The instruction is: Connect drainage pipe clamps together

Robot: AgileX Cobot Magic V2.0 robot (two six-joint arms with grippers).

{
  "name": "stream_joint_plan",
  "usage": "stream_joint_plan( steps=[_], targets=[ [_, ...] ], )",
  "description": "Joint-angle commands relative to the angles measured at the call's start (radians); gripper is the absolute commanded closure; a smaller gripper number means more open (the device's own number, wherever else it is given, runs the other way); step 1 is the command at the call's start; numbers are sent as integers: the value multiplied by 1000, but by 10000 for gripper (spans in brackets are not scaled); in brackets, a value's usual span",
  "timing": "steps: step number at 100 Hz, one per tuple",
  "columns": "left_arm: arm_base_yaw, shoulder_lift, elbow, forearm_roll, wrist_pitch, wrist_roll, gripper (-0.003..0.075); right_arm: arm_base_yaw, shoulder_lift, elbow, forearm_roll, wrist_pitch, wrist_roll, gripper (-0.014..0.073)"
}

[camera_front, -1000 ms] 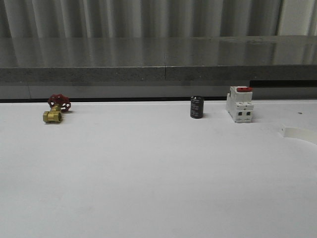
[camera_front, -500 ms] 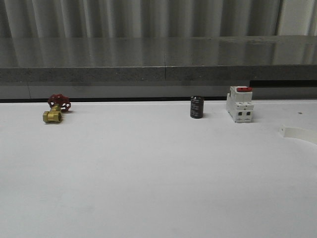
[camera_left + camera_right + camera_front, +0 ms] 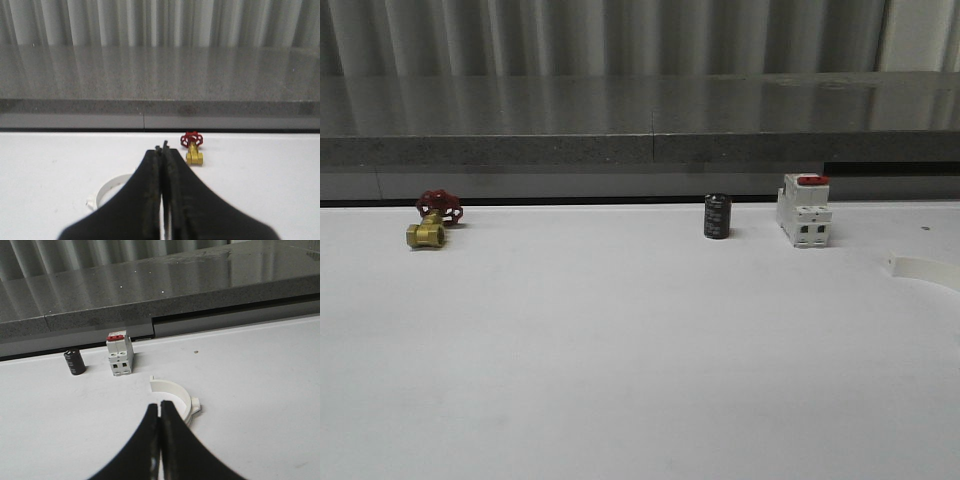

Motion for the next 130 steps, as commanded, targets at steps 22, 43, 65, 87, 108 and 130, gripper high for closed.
stream_joint_plan(
  steps=[22, 43, 65, 87, 108, 130],
  targets=[
    [0, 291, -292, -9, 298, -11, 740, -6, -22, -14, -8, -82, -5, 662],
    [0, 374, -308, -16, 309, -11, 740, -6, -22, -14, -8, -82, -5, 662],
    [0, 387, -308, -16, 309, -11, 720, -6, -22, -14, -8, -82, -5, 662],
    [0, 387, -308, -46, 321, -11, 353, -6, -22, -14, -8, -82, -5, 662],
    [0, 387, -308, -62, 332, -11, 92, -6, -22, -14, -8, -82, -5, 662],
    [0, 416, -321, -83, 340, -11, 104, -6, -22, -14, -8, -82, -5, 662]
  ],
)
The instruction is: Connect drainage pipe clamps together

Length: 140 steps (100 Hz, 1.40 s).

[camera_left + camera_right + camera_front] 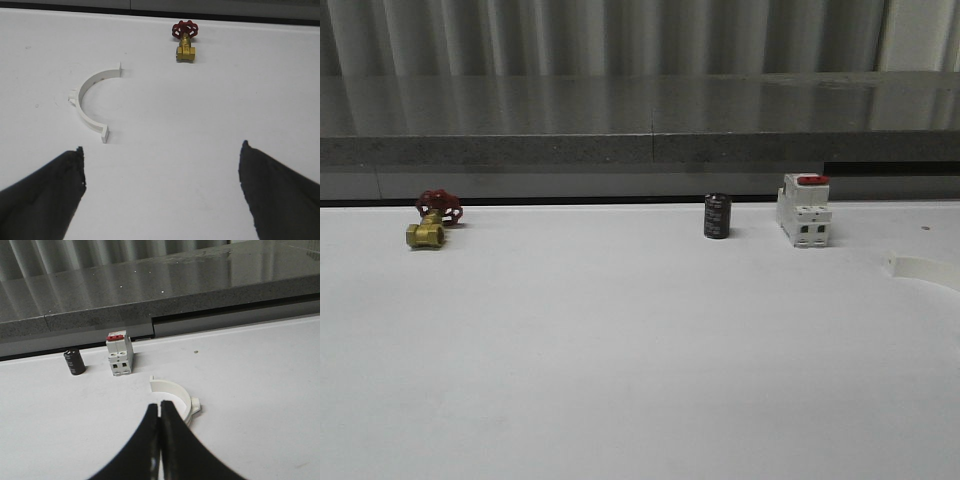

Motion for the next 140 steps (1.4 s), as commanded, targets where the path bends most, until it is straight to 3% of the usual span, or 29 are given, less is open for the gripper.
stream_joint_plan(
  steps=[1, 34, 88, 140],
  targets=[
    [0, 38, -51, -14, -52, -16, 104, -6, -22, -14, -8, -82, -5, 662],
    [4, 392, -234, 6, -5, -33, 104, -6, -22, -14, -8, -82, -5, 662],
    [234, 1006, -558, 20, -14, 146, 104, -6, -22, -14, -8, -82, -5, 662],
    [268, 1318, -706, 22, -93, 237, 104, -6, -22, -14, -8, -82, -5, 662]
  ],
)
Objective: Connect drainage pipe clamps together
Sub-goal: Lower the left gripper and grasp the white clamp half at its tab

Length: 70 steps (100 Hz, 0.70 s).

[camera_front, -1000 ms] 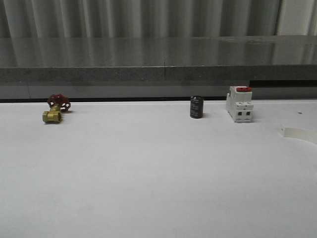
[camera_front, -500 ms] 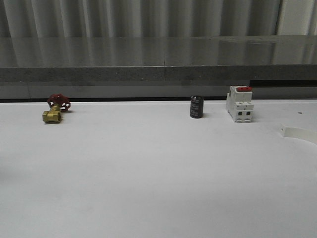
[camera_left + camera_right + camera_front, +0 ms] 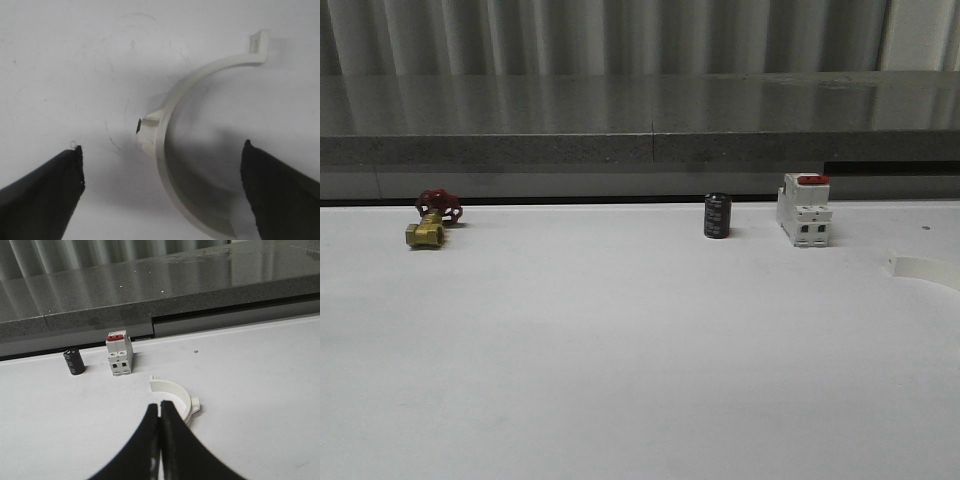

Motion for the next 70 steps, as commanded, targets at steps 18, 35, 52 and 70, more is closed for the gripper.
stream_joint_plan(
  steps=[18, 35, 52, 70],
  targets=[
    [4, 43, -100, 12, -28, 21, 104, -6, -22, -14, -8, -82, -5, 662],
    [5, 64, -117, 14, -32, 39, 104, -6, -22, -14, -8, -82, -5, 662],
    [5, 81, -117, 14, -31, 39, 104, -6, -22, -14, -8, -82, -5, 662],
    [5, 112, -117, 14, -27, 39, 104, -6, -22, -14, -8, -82, -5, 662]
  ],
)
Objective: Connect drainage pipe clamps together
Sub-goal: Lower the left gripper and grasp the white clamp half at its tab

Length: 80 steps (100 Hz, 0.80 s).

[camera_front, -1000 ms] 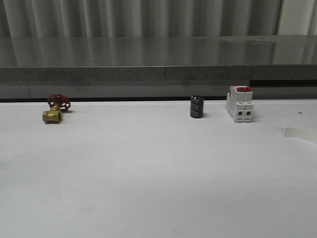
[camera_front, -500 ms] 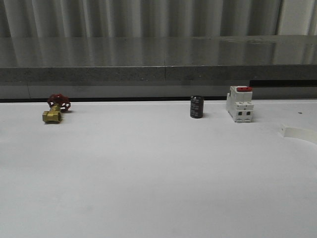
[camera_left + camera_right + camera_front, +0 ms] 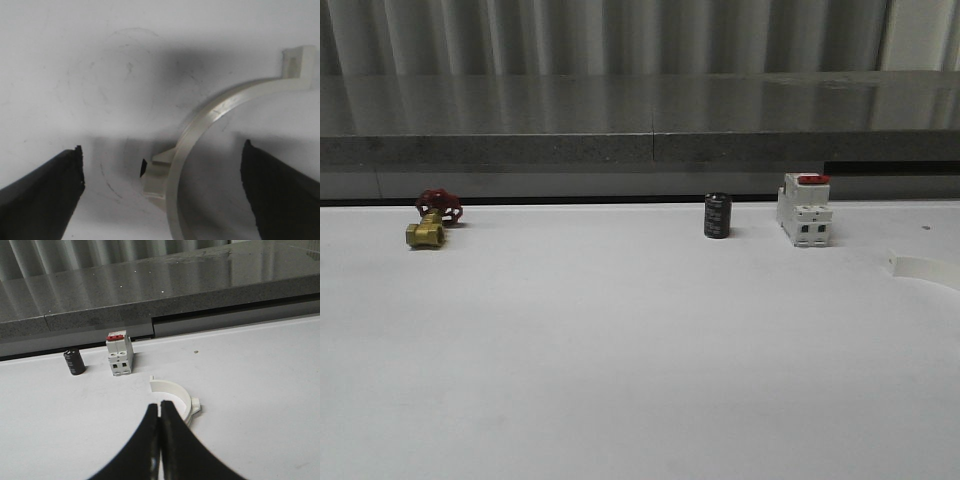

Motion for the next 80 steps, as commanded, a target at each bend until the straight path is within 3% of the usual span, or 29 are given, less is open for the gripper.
stream_joint_plan(
  steps=[1, 29, 40, 58, 68, 80],
  targets=[
    [5, -38, -29, -1, -23, 1, 104, -6, -20, -14, -8, -82, -5, 662],
    [5, -29, -29, -1, -23, 1, 135, -6, -20, -14, -8, -82, -5, 662],
    [5, -29, -29, -1, -16, 1, 264, -6, -20, -14, -8, -82, -5, 662],
    [5, -29, -29, -4, 7, 1, 548, -6, -20, -14, -8, -82, -5, 662],
    [5, -31, -29, -7, 18, 1, 630, -6, -20, -14, -8, -82, -5, 662],
    [1, -49, -29, -24, 48, 1, 650, -6, -20, -14, -8, -82, -5, 662]
  ],
)
